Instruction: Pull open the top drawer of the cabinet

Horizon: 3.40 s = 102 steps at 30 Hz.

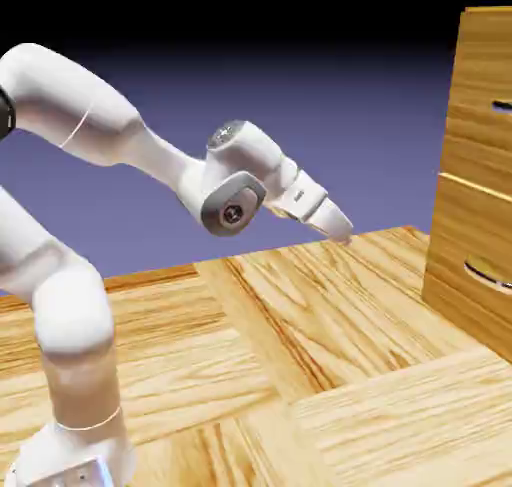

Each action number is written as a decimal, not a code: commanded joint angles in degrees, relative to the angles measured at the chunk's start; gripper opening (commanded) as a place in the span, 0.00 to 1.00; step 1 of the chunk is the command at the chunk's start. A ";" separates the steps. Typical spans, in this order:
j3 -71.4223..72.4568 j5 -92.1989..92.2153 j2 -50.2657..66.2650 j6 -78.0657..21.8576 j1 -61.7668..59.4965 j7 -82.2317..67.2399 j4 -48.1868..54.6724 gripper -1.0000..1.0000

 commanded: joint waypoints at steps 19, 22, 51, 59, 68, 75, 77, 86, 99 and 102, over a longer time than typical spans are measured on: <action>23.96 41.87 -12.77 -6.26 -39.46 -43.36 27.38 0.50; 27.74 48.48 -14.79 -7.24 -45.69 -50.21 31.71 0.50; 64.30 112.37 -34.27 -16.79 -105.90 -116.39 73.50 0.50; 74.39 130.00 -39.65 -19.43 -122.51 -134.64 85.02 0.50; 76.67 135.27 -44.42 -18.22 -137.82 -134.07 101.45 0.50; 74.11 132.28 -47.15 -15.47 -146.93 -124.00 114.46 0.50; 74.11 132.28 -47.15 -15.47 -146.93 -124.00 114.46 0.00; 74.29 138.62 -46.72 -21.06 -134.91 -135.35 95.78 0.00; 71.44 142.75 -46.63 -29.89 -117.33 -145.67 68.79 0.00; 70.36 143.02 -46.74 -31.91 -113.11 -147.47 62.57 0.00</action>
